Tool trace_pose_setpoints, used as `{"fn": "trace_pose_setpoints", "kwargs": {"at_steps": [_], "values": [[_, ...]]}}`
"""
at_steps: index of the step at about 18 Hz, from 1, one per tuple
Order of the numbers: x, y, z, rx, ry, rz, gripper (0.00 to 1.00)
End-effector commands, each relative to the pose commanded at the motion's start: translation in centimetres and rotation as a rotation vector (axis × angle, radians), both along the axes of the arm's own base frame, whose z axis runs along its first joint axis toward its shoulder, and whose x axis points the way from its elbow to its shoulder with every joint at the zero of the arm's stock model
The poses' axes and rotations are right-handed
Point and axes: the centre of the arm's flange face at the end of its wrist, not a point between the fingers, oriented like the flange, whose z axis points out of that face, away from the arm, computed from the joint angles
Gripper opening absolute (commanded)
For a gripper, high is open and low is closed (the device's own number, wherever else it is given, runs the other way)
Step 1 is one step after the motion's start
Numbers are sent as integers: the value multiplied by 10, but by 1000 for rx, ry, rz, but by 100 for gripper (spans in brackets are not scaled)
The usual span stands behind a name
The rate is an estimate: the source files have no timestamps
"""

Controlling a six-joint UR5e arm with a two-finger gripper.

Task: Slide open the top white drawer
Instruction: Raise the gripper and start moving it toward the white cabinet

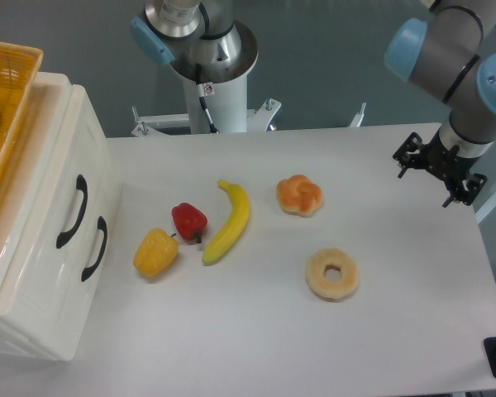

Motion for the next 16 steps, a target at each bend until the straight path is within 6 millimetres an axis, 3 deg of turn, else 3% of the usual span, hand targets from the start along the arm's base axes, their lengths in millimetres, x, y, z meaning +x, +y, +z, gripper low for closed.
{"fn": "trace_pose_setpoints", "kwargs": {"at_steps": [9, 16], "values": [[9, -1, -1, 5, 7, 0, 100], [24, -6, -17, 22, 86, 3, 100]]}}
